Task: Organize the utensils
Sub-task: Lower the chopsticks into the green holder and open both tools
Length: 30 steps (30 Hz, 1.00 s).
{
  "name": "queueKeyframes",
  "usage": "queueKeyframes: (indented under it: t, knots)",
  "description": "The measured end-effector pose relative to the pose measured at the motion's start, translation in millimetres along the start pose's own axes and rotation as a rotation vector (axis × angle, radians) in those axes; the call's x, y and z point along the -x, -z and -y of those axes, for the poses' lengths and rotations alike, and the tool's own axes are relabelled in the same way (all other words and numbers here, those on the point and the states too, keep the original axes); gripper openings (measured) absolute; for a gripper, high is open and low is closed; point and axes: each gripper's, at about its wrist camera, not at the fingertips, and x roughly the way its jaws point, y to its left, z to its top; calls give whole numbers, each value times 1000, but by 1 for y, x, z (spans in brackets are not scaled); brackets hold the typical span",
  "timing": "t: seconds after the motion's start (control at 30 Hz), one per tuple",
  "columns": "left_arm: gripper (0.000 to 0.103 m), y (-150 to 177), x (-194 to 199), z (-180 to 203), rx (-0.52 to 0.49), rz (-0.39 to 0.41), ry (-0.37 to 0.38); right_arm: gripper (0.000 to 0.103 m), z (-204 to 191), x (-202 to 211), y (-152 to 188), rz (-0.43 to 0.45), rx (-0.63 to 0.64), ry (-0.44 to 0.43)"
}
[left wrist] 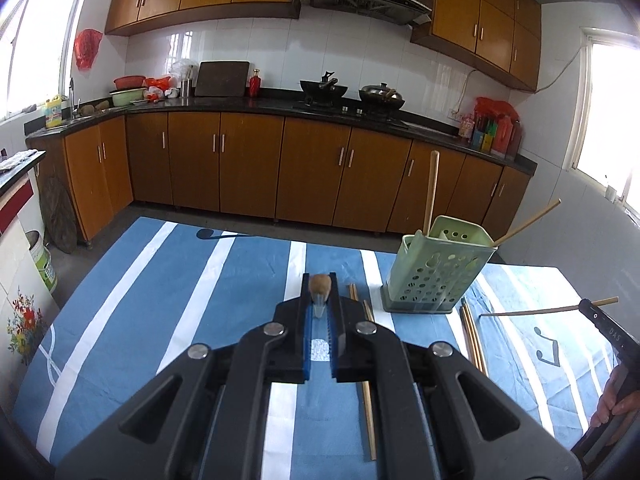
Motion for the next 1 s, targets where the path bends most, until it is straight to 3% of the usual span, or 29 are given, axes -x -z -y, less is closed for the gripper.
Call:
queueKeyframes:
  t: [0.23,0.47,0.77,1.0]
  knots:
    - [7,-6,6,5,-7,14,12,7,-5,5,-9,28,10,-15]
    - [7,-29,23,19,-12,58,78,7,-15,21,-40,87,-2,-84]
    - [7,-74,49,55,-20,179,161,7,-40,56,-89,241,-8,-208]
    - [7,-111,53,81,26,309,186,7,-64,55,-112,346,32,-216]
